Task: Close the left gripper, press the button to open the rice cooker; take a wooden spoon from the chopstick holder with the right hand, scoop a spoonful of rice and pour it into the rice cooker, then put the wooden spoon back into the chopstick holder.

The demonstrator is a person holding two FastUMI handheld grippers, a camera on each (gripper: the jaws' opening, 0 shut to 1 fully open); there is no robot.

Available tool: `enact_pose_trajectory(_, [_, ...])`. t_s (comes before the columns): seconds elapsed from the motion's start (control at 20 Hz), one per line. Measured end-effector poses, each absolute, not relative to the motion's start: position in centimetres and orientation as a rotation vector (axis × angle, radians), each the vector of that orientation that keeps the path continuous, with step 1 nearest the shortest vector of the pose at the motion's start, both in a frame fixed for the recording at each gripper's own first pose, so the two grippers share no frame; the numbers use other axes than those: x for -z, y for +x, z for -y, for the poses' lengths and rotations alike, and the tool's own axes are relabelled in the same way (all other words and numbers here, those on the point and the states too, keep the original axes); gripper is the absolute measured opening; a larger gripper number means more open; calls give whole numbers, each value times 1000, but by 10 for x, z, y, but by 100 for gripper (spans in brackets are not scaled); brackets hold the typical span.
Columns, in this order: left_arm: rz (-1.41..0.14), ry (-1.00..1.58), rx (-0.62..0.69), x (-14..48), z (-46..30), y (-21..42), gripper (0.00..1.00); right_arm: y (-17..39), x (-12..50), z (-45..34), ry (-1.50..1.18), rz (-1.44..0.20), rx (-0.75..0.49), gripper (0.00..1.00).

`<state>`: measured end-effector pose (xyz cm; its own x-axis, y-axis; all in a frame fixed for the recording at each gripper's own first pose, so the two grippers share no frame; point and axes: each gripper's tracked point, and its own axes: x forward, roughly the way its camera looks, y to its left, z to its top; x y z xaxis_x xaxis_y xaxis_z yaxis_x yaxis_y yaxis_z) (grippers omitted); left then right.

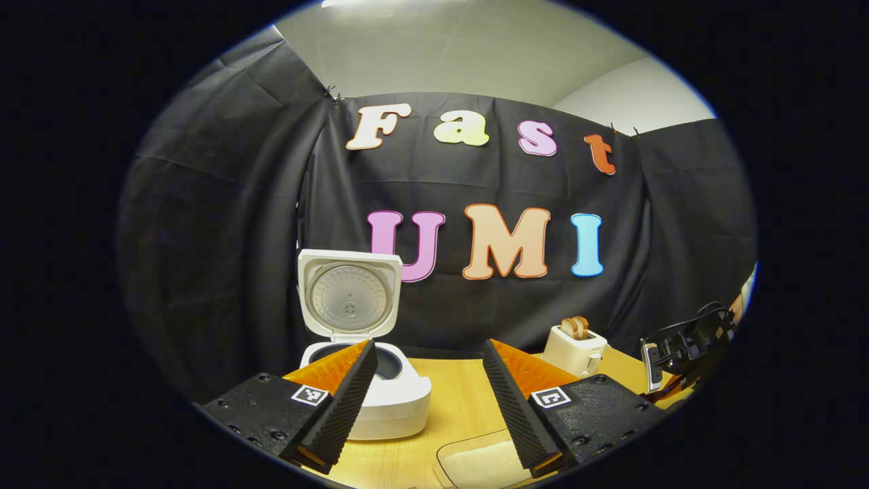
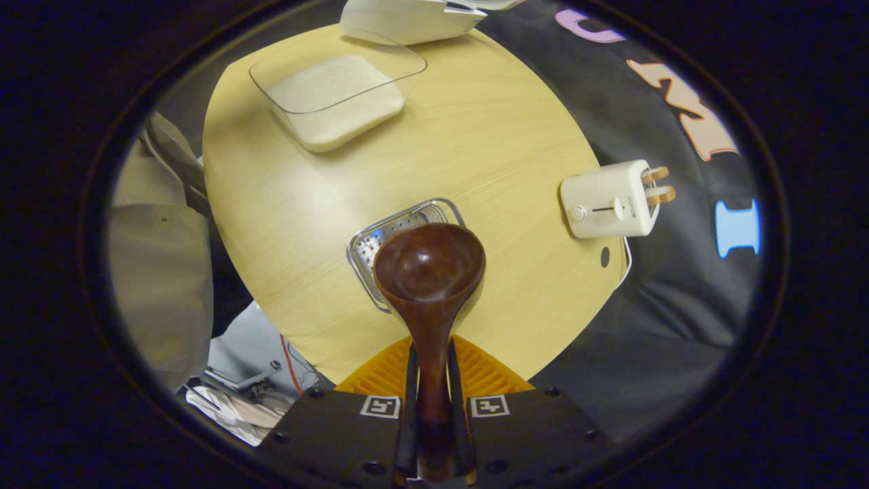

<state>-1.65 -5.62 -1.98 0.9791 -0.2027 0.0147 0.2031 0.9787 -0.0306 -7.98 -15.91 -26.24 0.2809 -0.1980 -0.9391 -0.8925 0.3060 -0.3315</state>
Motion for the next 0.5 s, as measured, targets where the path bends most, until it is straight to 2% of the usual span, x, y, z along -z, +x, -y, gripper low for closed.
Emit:
enact_pose_trajectory(0.1, [8,-42,185,23,46,-18,87,-79,263,157,-1243,-1252,-684,23])
enact_pose_trajectory(0.15, [6,-47,175,24,40,-18,92,-78,264,154,-1274,-1265,-701,23])
enact_pose_trajectory(0.25, [3,-59,154,27,30,-18,92,-76,268,152,-1326,-1294,-734,22])
enact_pose_trajectory(0.3, [3,-66,144,28,25,-19,87,-76,268,152,-1347,-1313,-744,23])
enact_pose_trajectory(0.35, [3,-73,135,28,20,-19,92,-77,271,152,-1362,-1338,-757,25])
enact_pose_trajectory(0.4, [4,-77,125,29,16,-20,87,-76,272,151,-1375,-1347,-762,25])
enact_pose_trajectory(0.45, [4,-78,117,29,11,-21,87,-75,275,150,-1385,-1354,-767,25])
enact_pose_trajectory(0.5, [4,-78,108,30,7,-20,92,-75,276,149,-1392,-1362,-767,25])
